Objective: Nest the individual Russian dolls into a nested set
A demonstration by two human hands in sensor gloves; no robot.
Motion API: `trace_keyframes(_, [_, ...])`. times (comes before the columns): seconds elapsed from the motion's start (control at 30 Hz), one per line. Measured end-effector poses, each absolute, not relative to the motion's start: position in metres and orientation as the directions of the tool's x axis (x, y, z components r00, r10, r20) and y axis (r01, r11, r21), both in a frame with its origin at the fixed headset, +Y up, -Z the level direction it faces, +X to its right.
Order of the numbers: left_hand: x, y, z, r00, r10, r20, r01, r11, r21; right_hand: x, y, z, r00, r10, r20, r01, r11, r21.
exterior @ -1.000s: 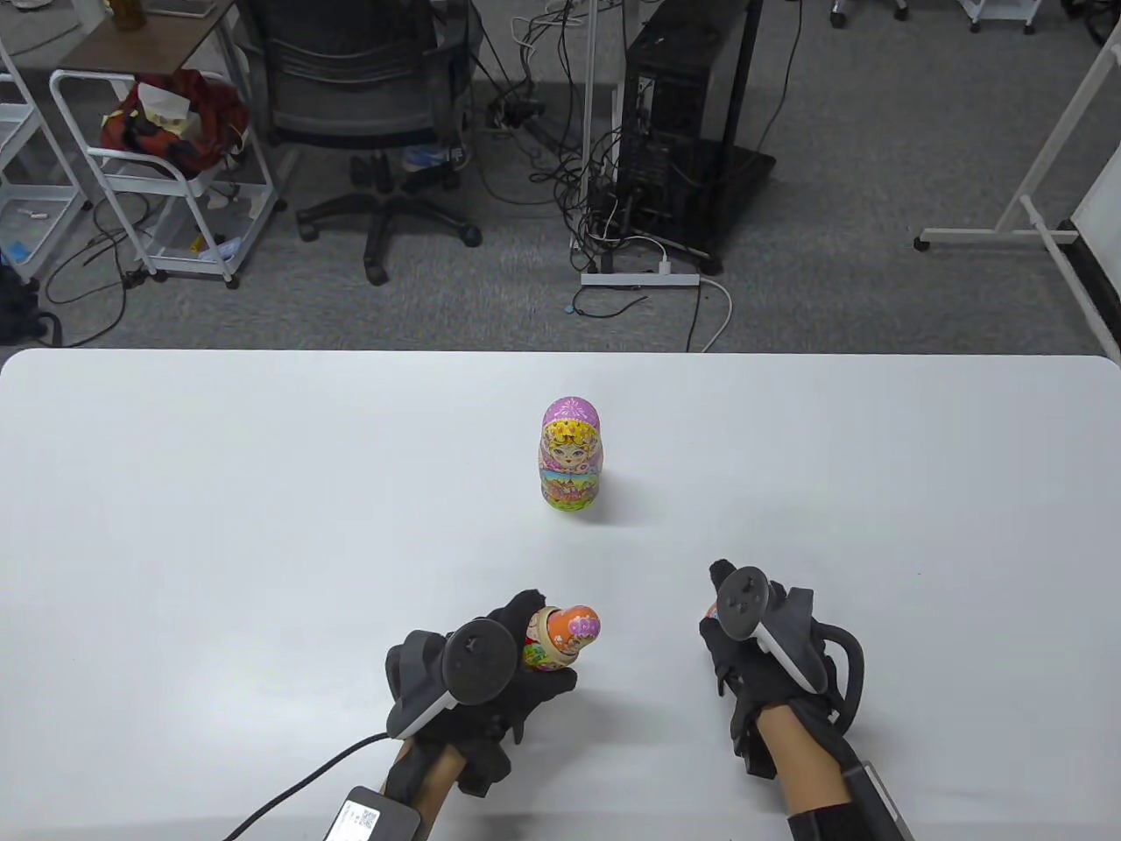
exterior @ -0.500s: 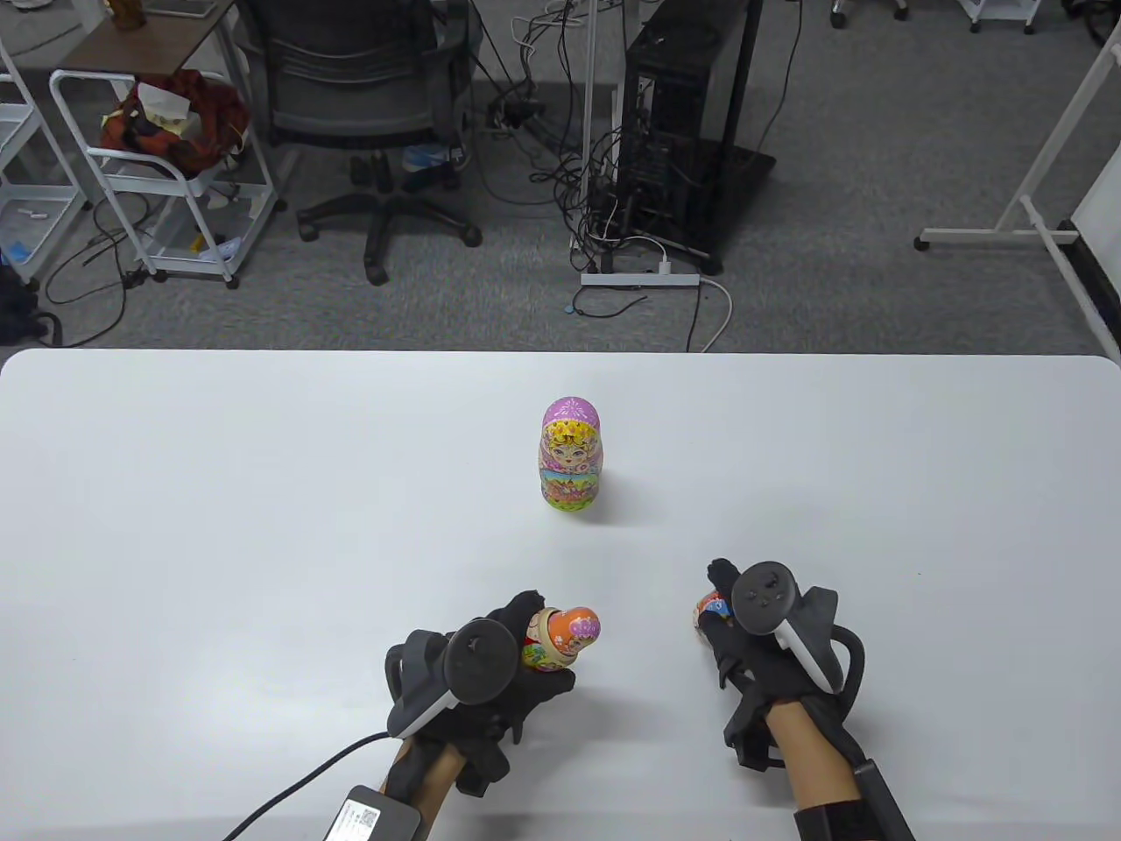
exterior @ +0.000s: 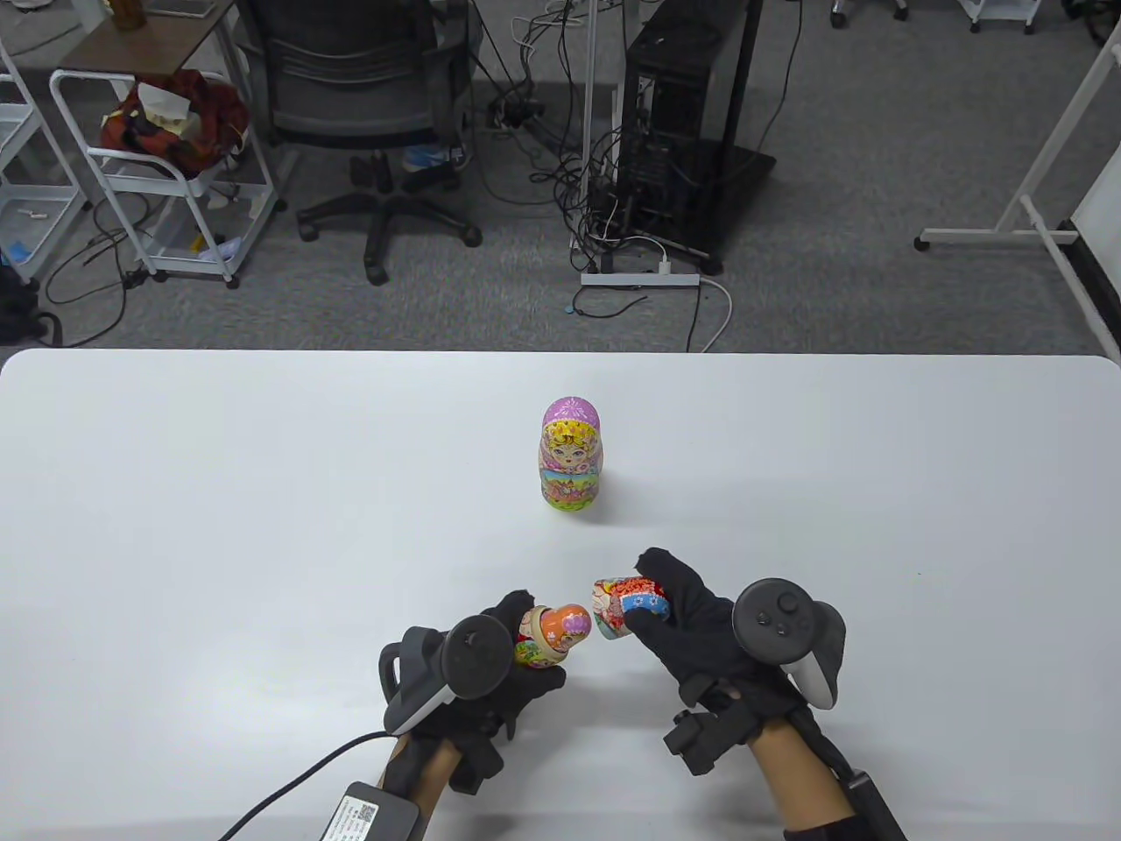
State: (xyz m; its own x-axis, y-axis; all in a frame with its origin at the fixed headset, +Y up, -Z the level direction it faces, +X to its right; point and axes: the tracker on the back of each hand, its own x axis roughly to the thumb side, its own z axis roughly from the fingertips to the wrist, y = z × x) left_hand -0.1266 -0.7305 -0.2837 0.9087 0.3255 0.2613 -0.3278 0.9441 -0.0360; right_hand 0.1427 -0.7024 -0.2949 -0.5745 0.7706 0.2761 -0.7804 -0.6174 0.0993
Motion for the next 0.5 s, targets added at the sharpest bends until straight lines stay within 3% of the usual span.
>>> trace_keyframes(0.5, [-0.115, -0.723, -0.278, 0.897, 0.300, 0.326, -0.307, 0.951, -0.030, 0.120, -0.702, -0.286, -0.622, 0.695, 0.360, -0.699, -0.700, 0.144])
